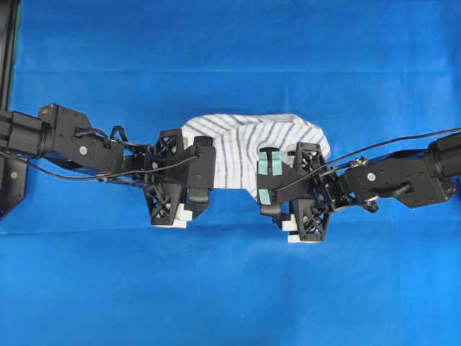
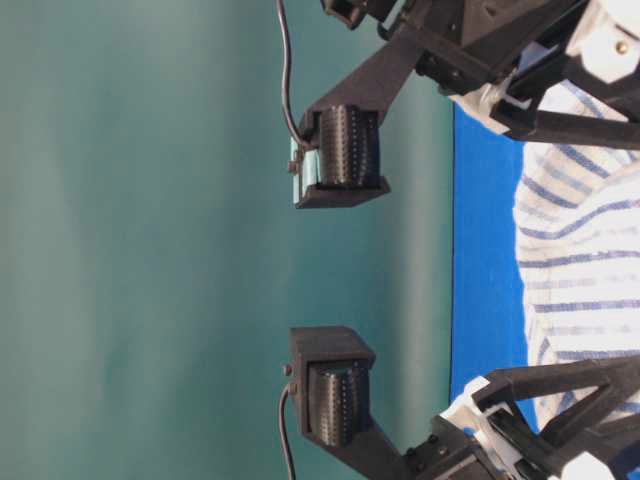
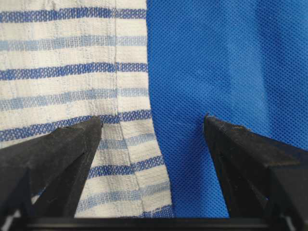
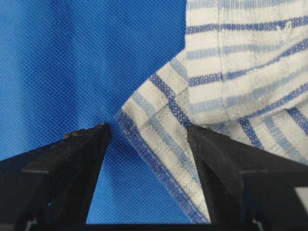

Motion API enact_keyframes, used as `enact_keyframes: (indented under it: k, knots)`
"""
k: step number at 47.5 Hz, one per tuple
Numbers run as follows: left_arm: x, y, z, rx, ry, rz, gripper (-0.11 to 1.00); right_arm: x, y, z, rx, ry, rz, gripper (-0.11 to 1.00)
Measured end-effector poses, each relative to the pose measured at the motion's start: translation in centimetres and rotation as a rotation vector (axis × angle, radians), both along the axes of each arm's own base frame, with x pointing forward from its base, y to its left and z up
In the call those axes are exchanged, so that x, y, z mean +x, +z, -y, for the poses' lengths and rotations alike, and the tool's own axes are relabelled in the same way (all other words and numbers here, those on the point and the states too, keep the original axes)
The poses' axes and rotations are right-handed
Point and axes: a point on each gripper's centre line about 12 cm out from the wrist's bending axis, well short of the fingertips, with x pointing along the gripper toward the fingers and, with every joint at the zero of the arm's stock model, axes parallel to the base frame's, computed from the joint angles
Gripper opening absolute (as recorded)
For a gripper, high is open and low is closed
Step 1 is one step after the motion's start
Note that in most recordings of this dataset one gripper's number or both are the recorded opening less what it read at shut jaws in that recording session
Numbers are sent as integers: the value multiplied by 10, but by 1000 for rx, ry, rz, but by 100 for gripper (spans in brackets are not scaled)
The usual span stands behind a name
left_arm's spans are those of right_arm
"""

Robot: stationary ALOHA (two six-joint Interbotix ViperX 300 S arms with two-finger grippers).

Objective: Lift the towel with both arms.

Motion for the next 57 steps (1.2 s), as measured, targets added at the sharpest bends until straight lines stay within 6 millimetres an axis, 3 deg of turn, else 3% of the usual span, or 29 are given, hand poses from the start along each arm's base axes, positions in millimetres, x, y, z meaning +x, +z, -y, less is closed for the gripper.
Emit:
enact_keyframes:
  k: [4, 10, 16, 20, 32, 39, 46, 57]
  knots:
    - [0, -1, 0, 0, 0, -2, 69, 0, 0, 0, 1, 0, 1, 67]
    - [0, -1, -2, 0, 5, -5, 41, 0, 0, 0, 0, 2, 1, 58]
    - [-1, -2, -3, 0, 7, -21, 15, 0, -1, 2, -2, 0, 0, 26]
    - [-2, -3, -3, 3, 6, -38, 3, 1, 0, 3, -3, -2, 1, 5]
    - [-2, -1, -4, 4, 7, -74, 3, 2, 1, 3, -3, -1, 6, 4]
    - [-2, 16, -4, -1, 11, -84, 3, -1, 11, 7, -12, -15, 4, 4]
    - [-4, 56, -3, 0, 2, -63, 3, -6, 49, 12, -29, -38, 47, 4]
    - [-17, 131, -3, -2, -4, 65, 3, -23, 135, 21, -64, -72, 167, 4]
